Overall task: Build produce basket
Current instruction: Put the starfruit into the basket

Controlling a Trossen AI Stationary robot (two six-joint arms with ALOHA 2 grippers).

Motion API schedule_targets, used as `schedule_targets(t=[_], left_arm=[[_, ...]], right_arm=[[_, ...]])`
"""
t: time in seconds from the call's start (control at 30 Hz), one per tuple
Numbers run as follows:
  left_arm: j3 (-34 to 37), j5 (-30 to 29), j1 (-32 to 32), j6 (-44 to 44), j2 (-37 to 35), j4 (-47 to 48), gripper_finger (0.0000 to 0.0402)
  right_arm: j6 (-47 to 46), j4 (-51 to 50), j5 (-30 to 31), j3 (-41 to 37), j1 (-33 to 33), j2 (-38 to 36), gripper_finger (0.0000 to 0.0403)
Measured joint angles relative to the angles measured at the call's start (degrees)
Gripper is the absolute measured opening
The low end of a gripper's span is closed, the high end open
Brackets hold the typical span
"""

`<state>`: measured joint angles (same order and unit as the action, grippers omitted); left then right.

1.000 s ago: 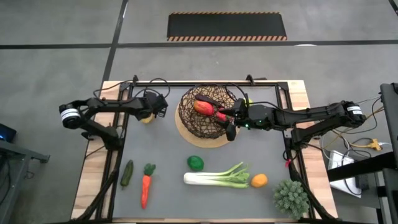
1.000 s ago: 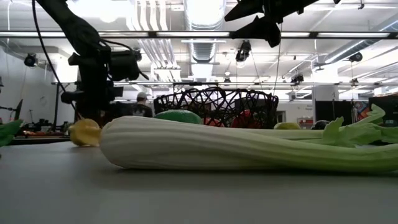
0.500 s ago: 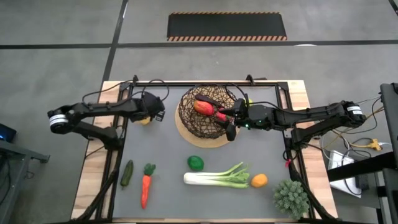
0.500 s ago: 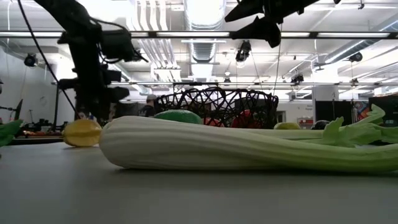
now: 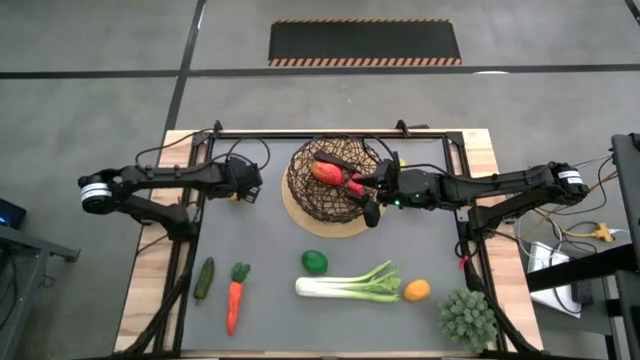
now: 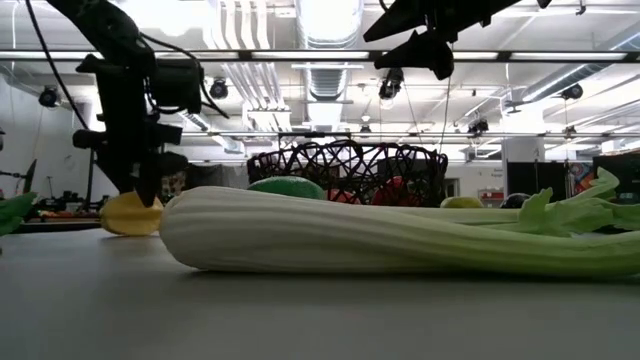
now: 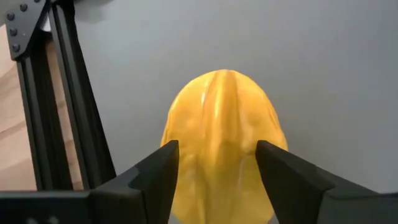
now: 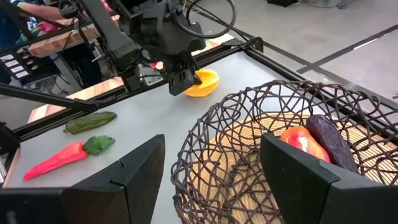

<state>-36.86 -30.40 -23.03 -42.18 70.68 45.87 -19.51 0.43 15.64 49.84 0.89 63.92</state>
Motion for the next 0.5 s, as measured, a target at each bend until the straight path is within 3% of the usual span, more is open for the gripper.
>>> schedule_targets(t=[0.13,0.43,0.5], left_arm=[[0.0,-0.6,0.0,-0.1,1.5,-1.5,0.0172],[0.1,-1.3,0.3,-0.6,1.7,-2.4,0.0029],[0.1,-1.4,0.5,-0.9,1.6,-2.5,0.0015]], right_arm=[[0.0,0.0,0.0,0.0,0.0,0.0,0.0246],[0.0,-0.2,0.0,0.0,0.0,0.0,0.0246],[0.0,-0.1,0.0,-0.1,0.0,0.0,0.0246]])
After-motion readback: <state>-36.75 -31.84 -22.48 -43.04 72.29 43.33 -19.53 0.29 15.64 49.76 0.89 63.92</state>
